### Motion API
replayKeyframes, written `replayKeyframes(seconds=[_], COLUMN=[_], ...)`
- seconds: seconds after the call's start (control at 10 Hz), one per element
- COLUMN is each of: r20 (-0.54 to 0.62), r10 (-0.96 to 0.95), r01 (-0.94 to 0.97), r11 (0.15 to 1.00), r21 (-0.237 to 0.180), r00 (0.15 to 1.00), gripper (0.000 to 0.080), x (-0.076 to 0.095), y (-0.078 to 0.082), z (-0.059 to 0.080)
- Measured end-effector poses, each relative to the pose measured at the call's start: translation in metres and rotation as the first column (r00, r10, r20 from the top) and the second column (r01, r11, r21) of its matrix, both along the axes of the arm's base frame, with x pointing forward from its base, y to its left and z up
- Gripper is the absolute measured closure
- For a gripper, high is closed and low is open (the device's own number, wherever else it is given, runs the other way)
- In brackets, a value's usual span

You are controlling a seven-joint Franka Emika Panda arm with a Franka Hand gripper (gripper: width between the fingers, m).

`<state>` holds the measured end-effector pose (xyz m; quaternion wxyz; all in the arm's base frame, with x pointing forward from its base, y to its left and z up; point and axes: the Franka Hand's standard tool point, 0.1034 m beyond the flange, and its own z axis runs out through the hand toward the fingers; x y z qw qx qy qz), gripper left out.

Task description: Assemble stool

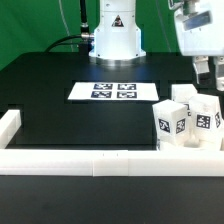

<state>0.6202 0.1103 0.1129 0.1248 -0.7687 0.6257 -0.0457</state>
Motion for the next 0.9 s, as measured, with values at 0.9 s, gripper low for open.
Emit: replayKeyframes(seconds=[0.9], r20=[-0.026], r10=[0.838], r01=[-0.81], r11=[0.518], r21=[-0.274], r00=[0.545], gripper=[0.015], x=[0.0036], y=[-0.0013], z=[-0.0004])
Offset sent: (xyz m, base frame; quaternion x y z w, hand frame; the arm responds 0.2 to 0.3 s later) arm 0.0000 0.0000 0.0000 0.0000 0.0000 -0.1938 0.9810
